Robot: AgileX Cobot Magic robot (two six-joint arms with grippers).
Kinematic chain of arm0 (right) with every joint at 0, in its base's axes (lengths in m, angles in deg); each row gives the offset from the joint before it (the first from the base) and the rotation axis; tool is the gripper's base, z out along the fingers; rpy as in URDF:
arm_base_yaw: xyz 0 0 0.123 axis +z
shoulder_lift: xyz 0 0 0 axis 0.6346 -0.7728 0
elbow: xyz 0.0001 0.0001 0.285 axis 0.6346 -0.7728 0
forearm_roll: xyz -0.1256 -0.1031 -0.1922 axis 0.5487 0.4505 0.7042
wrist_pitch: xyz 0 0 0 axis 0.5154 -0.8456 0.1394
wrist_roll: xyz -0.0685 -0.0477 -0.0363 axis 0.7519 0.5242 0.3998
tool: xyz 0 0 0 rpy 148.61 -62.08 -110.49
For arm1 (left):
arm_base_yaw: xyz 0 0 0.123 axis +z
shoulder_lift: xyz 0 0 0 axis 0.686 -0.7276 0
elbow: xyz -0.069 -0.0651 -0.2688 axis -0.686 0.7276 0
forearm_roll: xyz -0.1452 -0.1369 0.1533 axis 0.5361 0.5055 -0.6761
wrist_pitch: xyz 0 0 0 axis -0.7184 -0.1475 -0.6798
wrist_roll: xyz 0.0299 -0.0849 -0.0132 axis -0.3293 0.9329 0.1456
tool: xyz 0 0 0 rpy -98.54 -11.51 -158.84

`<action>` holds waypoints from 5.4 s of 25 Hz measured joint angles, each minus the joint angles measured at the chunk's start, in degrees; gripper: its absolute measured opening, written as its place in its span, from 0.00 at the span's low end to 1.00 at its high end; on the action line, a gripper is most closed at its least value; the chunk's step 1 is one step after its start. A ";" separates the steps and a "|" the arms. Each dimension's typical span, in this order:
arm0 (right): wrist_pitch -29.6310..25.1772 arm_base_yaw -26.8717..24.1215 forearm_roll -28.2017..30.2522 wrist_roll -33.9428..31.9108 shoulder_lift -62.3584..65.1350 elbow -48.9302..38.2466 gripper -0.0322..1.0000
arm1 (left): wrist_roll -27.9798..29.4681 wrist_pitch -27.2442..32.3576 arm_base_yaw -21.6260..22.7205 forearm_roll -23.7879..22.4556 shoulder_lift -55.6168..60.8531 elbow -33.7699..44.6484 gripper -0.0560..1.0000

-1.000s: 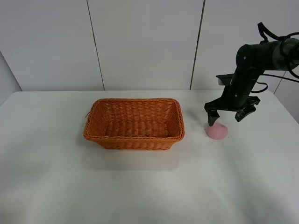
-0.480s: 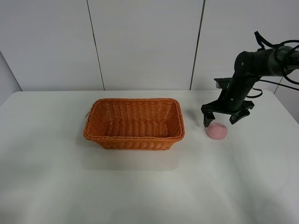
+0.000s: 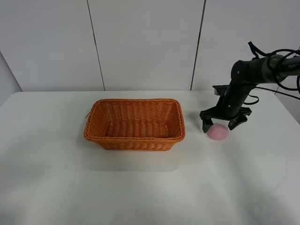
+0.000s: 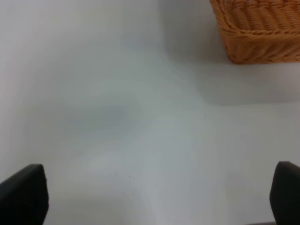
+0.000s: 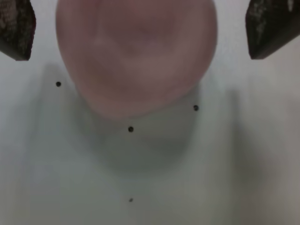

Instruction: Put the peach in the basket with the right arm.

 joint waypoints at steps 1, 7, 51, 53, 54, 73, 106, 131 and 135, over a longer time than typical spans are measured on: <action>0.05 0.00 0.00 -0.14 -0.51 0.00 0.70 | 0.00 0.00 0.00 0.00 0.00 0.00 0.98; 0.53 0.00 0.00 -0.58 -1.59 0.00 0.69 | 0.00 0.00 0.00 0.00 0.00 0.00 0.98; -20.08 13.77 3.61 0.27 10.25 23.33 0.04 | 0.00 0.00 0.00 0.00 0.00 0.00 0.98; -19.12 17.76 3.61 -0.01 10.25 23.37 0.04 | 0.00 0.00 0.00 0.00 0.00 0.00 0.98; -18.03 19.89 3.50 -0.39 10.19 23.37 0.04 | 0.00 0.00 0.00 0.00 0.00 0.00 0.98; -1.40 32.84 3.16 -2.63 -7.58 23.56 0.14 | 0.00 0.00 0.00 0.00 0.00 0.00 0.98; -19.87 21.16 3.62 -4.25 -7.32 48.08 0.70 | 0.00 0.00 0.00 0.00 0.00 0.00 0.98; -19.92 -4.64 0.83 -2.06 -4.19 43.43 0.70 | 0.00 0.00 0.00 0.00 0.00 0.00 0.98; -19.92 -4.64 0.83 -1.38 0.88 37.12 0.70 | 0.00 0.00 0.00 0.00 0.00 0.00 0.98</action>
